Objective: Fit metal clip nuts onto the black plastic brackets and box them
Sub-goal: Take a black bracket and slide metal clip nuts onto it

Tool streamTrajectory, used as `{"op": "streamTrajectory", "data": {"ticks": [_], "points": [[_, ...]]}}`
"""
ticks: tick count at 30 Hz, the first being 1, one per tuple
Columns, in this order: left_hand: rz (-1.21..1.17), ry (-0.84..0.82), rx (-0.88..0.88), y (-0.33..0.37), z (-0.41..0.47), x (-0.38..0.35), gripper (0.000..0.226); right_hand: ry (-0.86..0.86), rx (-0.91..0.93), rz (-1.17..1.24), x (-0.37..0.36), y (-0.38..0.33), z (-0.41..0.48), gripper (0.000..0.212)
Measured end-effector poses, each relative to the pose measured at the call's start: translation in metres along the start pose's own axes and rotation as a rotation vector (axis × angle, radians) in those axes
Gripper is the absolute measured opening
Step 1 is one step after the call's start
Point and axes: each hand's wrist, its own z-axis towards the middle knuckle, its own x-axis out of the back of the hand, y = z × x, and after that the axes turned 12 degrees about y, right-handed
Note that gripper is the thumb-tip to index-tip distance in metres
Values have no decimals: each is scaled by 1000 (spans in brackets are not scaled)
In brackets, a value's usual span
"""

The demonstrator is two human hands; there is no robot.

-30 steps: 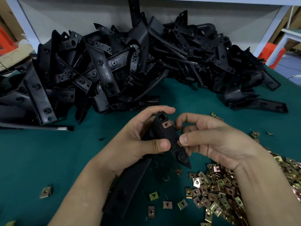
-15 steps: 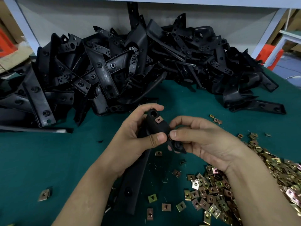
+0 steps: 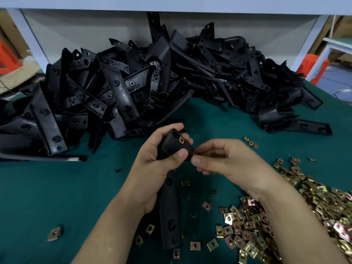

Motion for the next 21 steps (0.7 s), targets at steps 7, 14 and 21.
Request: {"op": "streamTrajectory", "data": {"ticks": [7, 14, 21], "points": [[-125, 61, 81, 2, 1, 2, 50, 54, 277, -199, -8, 2, 1, 23], [-182, 100, 93, 3, 0, -6, 44, 174, 324, -240, -14, -1, -2, 14], [-183, 2, 282, 11, -9, -13, 45, 521, 314, -183, -4, -24, -10, 14]]}}
